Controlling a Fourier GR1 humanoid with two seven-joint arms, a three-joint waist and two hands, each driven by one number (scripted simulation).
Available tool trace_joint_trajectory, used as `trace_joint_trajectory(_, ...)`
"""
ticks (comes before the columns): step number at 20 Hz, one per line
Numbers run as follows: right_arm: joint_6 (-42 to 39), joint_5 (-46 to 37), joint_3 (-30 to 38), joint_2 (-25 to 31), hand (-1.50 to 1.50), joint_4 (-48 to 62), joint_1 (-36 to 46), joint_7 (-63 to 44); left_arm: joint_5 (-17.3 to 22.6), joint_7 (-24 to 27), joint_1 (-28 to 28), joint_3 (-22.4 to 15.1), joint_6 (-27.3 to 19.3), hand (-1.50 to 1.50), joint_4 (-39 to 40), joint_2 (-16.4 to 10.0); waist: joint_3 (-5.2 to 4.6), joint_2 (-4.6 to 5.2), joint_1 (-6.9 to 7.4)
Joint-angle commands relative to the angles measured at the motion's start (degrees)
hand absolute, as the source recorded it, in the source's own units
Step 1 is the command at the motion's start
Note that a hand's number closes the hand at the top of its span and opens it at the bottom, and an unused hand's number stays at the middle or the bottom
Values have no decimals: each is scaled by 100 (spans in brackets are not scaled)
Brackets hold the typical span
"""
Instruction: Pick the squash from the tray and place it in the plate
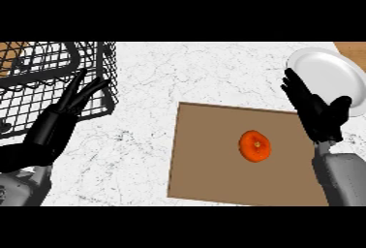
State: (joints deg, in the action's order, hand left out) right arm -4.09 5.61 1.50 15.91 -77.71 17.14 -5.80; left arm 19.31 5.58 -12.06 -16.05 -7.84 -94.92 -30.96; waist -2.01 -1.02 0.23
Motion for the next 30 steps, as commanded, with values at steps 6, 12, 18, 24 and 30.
trace_joint_trajectory(6,1336,-227,1537,883,150,-957,357,203,401,-802,1387,124,-652,0,1004,373,173,105,-423)
trace_joint_trajectory(12,2836,-1398,1832,892,-150,-960,-335,19,619,-826,1723,47,-713,0,531,570,188,177,-616)
trace_joint_trajectory(18,2887,-1587,1547,605,-150,-1609,-893,222,663,-895,1905,17,-827,0,387,658,178,161,-560)
trace_joint_trajectory(24,2098,-2023,906,1048,-150,-1917,-1528,-527,751,-987,1832,174,-816,0,256,556,133,212,-509)
trace_joint_trajectory(30,1443,-2397,291,1360,-150,-2234,-1854,-1406,680,-1089,1816,-1,-823,0,145,565,137,219,-379)
